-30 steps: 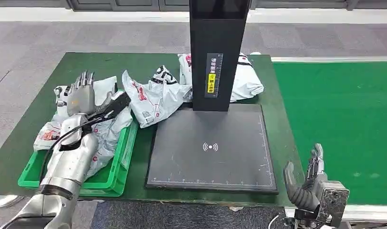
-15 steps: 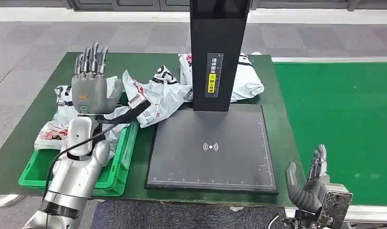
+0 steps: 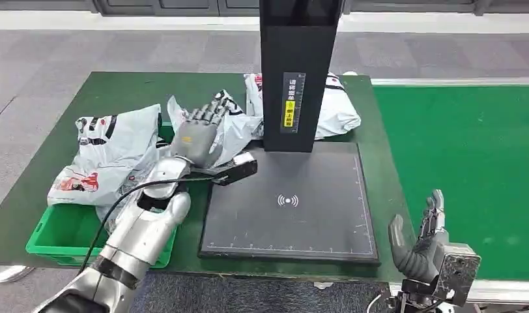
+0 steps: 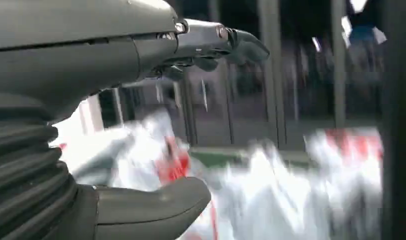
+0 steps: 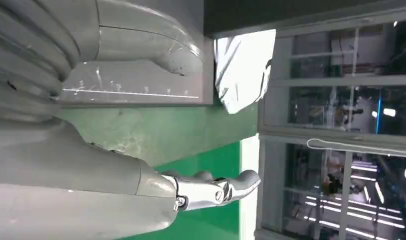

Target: Moved the parcel from conveyor to table for the left to box.

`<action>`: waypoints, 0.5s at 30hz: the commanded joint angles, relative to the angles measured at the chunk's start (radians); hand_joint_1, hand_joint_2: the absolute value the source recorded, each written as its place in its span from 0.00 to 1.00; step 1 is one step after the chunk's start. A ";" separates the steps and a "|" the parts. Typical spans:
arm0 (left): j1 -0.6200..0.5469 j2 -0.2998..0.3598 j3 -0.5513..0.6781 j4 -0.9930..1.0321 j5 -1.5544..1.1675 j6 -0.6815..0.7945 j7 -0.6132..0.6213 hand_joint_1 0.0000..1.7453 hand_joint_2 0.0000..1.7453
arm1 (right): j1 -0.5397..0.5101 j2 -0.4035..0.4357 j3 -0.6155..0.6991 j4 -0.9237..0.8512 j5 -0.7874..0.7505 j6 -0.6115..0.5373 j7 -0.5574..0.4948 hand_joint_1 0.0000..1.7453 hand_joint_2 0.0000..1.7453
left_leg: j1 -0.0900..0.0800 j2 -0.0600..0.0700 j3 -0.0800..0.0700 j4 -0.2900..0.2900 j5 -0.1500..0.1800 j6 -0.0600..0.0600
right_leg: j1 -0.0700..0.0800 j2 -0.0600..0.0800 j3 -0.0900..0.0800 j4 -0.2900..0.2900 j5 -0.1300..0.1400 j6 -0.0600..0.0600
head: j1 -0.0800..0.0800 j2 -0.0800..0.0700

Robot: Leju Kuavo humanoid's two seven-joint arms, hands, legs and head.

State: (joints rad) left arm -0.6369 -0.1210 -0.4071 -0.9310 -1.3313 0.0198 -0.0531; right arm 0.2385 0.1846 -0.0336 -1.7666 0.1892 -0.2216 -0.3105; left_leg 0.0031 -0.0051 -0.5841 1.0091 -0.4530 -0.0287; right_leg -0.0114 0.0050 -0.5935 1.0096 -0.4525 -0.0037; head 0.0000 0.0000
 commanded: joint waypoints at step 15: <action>-0.271 -0.062 -0.129 0.651 0.025 -0.321 0.144 0.00 1.00 | -0.041 -0.007 -0.024 0.093 0.000 -0.020 0.022 0.00 1.00 | 0.001 0.001 0.000 -0.001 0.000 0.000 | 0.002 0.001 0.001 -0.002 0.001 0.000 | 0.000 0.000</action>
State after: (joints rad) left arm -0.8282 -0.2007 -0.4646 -0.4394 -1.2757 -0.2713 -0.0045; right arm 0.2265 0.1846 -0.0336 -1.7666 0.1904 -0.2278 -0.2930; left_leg 0.0032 -0.0050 -0.5849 1.0090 -0.4532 -0.0288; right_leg -0.0111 0.0053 -0.5940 1.0096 -0.4527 -0.0036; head 0.0004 0.0000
